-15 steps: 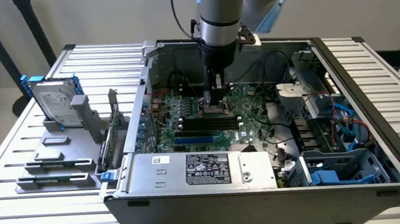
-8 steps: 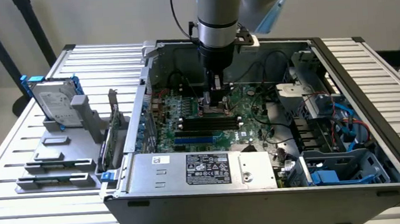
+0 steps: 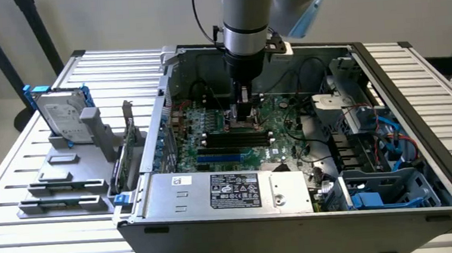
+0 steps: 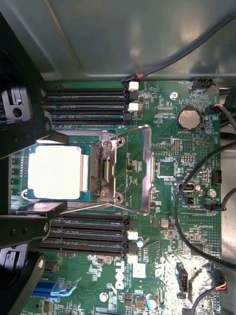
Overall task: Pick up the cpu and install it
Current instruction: 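Place the cpu into insertion slot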
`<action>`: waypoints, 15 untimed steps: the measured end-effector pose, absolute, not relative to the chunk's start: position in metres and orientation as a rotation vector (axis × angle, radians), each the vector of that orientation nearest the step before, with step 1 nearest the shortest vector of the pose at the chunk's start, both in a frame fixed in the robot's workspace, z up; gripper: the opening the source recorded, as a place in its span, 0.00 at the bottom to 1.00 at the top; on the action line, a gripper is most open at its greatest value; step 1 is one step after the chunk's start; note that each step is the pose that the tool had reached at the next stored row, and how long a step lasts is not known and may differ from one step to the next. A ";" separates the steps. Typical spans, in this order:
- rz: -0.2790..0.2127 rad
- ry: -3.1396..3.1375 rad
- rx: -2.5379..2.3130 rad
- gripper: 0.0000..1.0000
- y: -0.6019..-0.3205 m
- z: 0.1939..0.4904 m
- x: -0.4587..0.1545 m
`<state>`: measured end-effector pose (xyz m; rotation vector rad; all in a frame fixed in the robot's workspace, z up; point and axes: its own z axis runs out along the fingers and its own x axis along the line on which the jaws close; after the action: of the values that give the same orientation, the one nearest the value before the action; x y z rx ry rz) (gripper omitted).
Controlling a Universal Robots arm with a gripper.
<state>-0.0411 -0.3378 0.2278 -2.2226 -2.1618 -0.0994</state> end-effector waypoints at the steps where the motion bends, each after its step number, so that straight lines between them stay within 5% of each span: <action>1: -0.099 -2.152 -2.233 0.55 -0.338 0.227 -0.041; 15: -0.094 -2.152 -2.238 0.55 -0.338 0.218 -0.041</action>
<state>-0.0412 -0.3378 0.2178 -2.2384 -2.1519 -0.0940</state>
